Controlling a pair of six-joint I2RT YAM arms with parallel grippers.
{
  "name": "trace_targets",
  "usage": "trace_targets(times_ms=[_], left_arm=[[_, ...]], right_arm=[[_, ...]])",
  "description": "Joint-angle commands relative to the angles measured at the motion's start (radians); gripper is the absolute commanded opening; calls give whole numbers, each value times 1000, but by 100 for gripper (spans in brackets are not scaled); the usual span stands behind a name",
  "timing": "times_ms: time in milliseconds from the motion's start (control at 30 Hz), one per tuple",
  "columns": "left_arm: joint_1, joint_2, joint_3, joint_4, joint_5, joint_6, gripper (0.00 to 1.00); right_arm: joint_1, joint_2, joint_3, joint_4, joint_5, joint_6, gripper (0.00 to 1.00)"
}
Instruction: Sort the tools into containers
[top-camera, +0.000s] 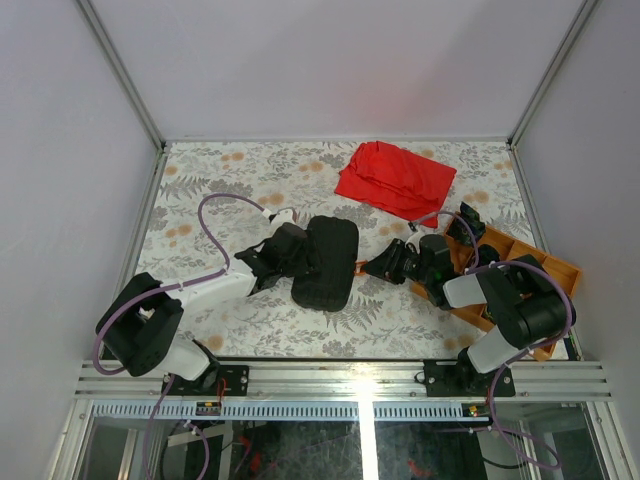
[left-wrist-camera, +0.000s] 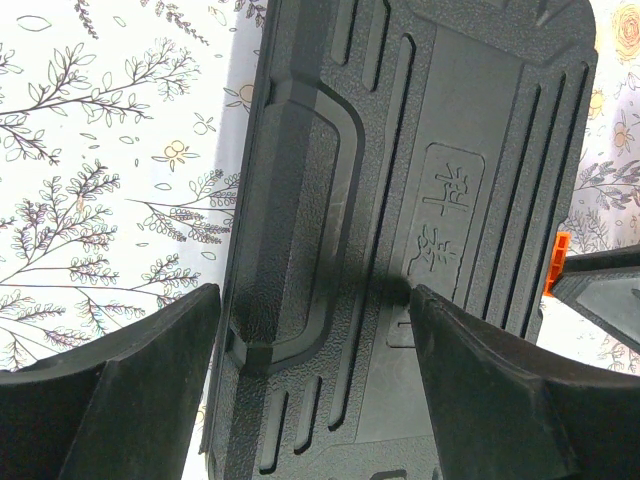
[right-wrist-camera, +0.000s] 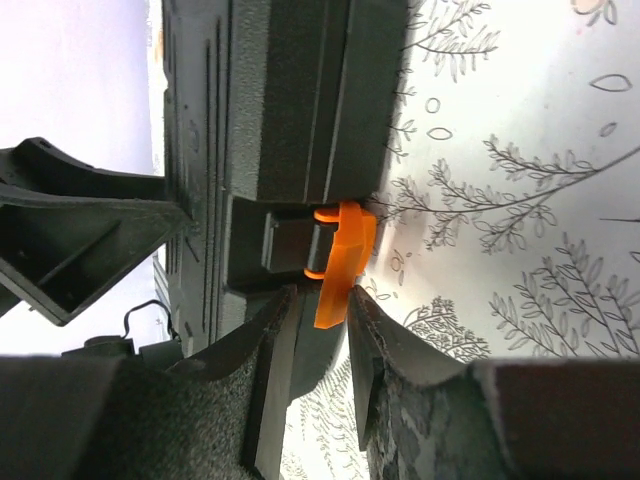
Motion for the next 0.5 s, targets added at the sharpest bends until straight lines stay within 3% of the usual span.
trace_targets(times_ms=[0, 467], left_arm=[[-6, 77, -47, -187, 4, 39, 74], [-6, 85, -41, -183, 14, 36, 74]], right_arm=[[8, -26, 21, 90, -40, 14, 34], [7, -67, 11, 87, -29, -7, 32]])
